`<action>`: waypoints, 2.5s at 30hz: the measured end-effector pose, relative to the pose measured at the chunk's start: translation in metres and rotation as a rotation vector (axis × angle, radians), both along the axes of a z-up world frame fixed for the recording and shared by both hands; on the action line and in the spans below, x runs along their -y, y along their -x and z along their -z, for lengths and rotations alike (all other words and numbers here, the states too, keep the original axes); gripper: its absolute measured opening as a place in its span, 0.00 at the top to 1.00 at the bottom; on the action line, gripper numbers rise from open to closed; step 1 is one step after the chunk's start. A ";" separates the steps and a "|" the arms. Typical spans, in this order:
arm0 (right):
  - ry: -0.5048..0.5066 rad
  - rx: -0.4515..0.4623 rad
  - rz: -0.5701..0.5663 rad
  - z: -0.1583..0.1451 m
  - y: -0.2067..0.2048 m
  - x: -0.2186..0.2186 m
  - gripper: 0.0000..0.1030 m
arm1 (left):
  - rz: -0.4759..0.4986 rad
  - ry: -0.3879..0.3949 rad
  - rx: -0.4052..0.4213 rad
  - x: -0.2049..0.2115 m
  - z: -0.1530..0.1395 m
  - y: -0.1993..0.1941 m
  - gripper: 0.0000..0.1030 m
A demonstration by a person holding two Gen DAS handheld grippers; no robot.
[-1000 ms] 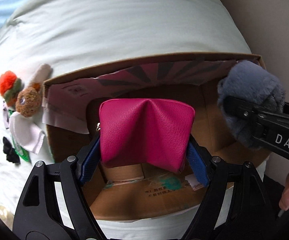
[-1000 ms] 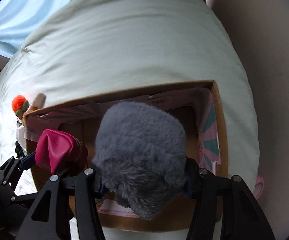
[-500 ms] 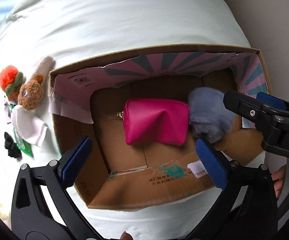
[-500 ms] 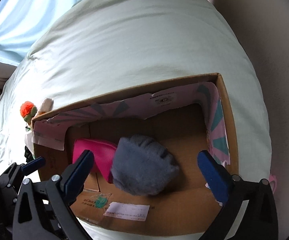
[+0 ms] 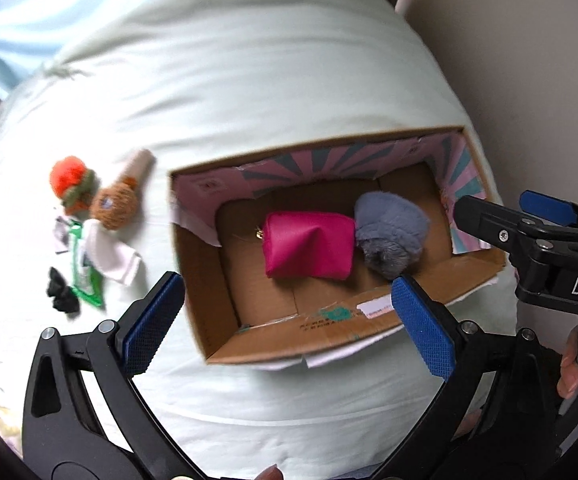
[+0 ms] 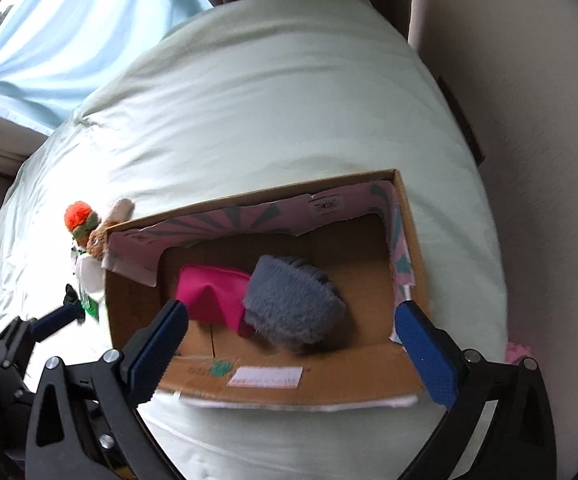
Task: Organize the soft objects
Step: 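Open the left tool dropping the pouch while the right tool releases the ball into the box, then withdraw both tools from the box toward the remaining items, then grasp the black sock with the left tool while the right tool grasps the white textured cloth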
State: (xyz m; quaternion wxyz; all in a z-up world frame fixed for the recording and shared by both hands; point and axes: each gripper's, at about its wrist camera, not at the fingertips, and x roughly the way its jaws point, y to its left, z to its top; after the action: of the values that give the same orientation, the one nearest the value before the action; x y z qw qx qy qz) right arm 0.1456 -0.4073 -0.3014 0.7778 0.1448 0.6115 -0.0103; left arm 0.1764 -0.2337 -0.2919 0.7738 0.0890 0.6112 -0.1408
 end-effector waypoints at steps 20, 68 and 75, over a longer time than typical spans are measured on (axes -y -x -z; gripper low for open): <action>0.174 0.384 -0.063 -0.190 0.102 -0.078 0.00 | -0.142 0.104 0.401 -0.145 -0.184 0.109 0.01; 0.267 0.520 -0.113 0.008 0.056 -0.374 0.05 | 0.032 0.134 0.398 -0.399 0.059 0.039 0.01; 0.289 0.458 -0.189 0.095 0.020 -0.378 0.17 | 0.053 0.127 0.353 -0.392 0.133 0.013 0.08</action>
State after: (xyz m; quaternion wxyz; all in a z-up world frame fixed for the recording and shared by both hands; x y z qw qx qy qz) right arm 0.1255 -0.0293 -0.3968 0.9058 -0.0267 0.4228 0.0081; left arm 0.1637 0.1587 -0.4251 0.8690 0.0795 0.4534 -0.1814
